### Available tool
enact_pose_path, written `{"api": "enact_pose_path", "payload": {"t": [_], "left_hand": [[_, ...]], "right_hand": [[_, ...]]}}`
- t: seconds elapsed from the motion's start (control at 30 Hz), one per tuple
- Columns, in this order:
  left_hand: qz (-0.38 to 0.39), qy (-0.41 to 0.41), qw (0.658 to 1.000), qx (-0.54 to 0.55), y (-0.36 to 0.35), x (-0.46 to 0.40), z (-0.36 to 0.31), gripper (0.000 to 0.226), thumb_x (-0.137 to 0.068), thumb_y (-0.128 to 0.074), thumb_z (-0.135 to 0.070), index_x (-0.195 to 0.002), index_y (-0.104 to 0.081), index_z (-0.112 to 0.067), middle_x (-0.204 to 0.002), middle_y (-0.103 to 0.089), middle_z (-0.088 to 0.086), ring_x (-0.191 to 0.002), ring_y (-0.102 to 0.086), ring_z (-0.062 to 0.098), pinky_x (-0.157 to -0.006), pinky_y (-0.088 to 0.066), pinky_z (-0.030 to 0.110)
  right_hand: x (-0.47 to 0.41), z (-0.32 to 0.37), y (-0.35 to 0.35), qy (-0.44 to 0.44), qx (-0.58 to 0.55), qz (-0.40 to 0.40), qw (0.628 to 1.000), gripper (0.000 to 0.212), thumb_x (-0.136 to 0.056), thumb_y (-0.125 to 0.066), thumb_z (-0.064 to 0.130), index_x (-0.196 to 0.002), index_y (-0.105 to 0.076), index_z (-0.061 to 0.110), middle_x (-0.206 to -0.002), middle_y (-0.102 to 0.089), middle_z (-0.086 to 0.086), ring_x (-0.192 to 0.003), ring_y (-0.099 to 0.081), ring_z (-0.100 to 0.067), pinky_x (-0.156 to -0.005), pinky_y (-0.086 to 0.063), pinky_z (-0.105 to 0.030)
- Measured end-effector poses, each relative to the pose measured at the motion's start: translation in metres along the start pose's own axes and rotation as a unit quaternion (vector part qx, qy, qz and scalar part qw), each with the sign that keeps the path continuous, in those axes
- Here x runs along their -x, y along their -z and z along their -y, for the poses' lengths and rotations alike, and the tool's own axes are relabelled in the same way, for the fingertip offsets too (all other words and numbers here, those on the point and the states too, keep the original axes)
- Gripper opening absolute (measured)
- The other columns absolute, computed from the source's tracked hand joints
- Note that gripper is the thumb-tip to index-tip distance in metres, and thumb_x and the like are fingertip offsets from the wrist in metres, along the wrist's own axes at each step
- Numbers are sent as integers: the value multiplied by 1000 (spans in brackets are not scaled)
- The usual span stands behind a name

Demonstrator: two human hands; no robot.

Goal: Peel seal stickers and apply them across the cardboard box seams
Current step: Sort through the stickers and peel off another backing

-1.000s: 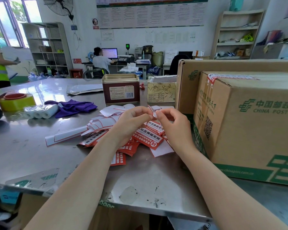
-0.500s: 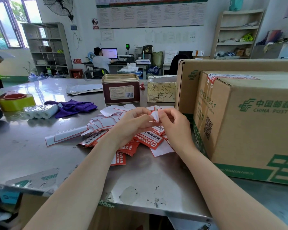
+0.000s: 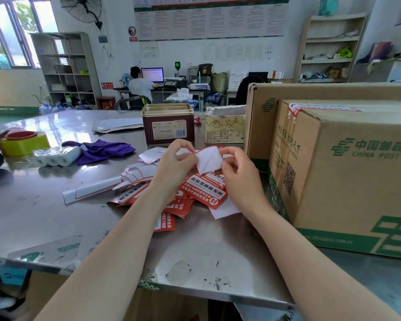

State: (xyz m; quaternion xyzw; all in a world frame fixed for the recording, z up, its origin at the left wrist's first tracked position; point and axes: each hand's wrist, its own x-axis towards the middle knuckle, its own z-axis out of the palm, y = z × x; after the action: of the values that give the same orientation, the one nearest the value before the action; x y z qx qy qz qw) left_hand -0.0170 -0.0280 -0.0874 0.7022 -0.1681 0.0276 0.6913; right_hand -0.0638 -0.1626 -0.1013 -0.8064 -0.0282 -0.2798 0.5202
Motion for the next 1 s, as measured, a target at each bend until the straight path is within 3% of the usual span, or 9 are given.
{"api": "enact_pose_path", "payload": {"t": [0.17, 0.33, 0.43, 0.57, 0.67, 0.77, 0.9, 1.0], "left_hand": [[9, -30, 994, -101, -5, 6, -4, 31, -92, -43, -4, -79, -68, -17, -97, -65, 9, -79, -64, 20, -68, -52, 31], [-20, -20, 990, -138, -6, 5, -5, 23, -87, -54, -10, -79, -69, -25, -95, -67, 10, -87, -67, 26, -76, -54, 39], [-12, -15, 989, -146, -3, 5, -2, 16, -86, -60, -12, -85, -69, -26, -95, -67, 11, -83, -68, 21, -69, -55, 30], [-7, 7, 993, -121, -2, 4, -3, 17, -88, -60, -13, -84, -67, -28, -95, -67, 7, -82, -69, 21, -73, -58, 34], [11, 30, 993, -116, -3, 1, -1, 18, -90, -57, -10, -90, -67, -24, -99, -67, 5, -88, -68, 19, -77, -57, 33], [32, 46, 993, -106, -2, 0, 1, 22, -88, -53, -6, -100, -71, -13, -101, -70, 11, -95, -68, 25, -88, -55, 44], [46, 45, 993, -97, -2, 1, 1, 28, -88, -49, -1, -94, -74, -14, -96, -73, 12, -94, -68, 28, -90, -53, 47], [44, 51, 994, -91, -2, 1, 1, 28, -89, -50, -1, -88, -74, -16, -95, -72, 11, -92, -69, 27, -89, -54, 47]], "right_hand": [[1, 3, 1, 15, -7, 10, 1000, 22, -95, -44, 8, -107, -49, 25, -96, -60, 4, -88, -62, -10, -62, -50, -17], [2, 4, 0, 29, -16, 12, 999, 28, -92, -44, 2, -103, -49, 27, -86, -65, 7, -91, -64, -12, -77, -56, -32], [1, 6, 2, 22, -31, 13, 999, 32, -92, -39, -2, -104, -51, 25, -85, -65, 6, -90, -64, -10, -73, -55, -25], [2, 3, 3, 31, 5, -5, 999, 33, -93, -41, -1, -114, -53, 22, -106, -59, 3, -92, -57, -4, -63, -50, -9], [1, -1, 3, 59, 52, -18, 997, 37, -93, -43, 0, -124, -54, 18, -125, -49, -3, -108, -50, -8, -73, -49, -11], [-2, -2, 4, 87, 115, -11, 990, 39, -91, -46, 0, -125, -55, 17, -134, -44, -4, -122, -43, -13, -83, -42, -9], [0, -1, 4, 93, 152, 4, 984, 34, -90, -49, 3, -121, -58, 12, -133, -48, -4, -121, -44, -13, -93, -43, -17], [1, 1, 4, 100, 143, 2, 985, 21, -90, -52, 6, -107, -63, 8, -121, -56, -3, -110, -49, -9, -82, -39, -8]]}}
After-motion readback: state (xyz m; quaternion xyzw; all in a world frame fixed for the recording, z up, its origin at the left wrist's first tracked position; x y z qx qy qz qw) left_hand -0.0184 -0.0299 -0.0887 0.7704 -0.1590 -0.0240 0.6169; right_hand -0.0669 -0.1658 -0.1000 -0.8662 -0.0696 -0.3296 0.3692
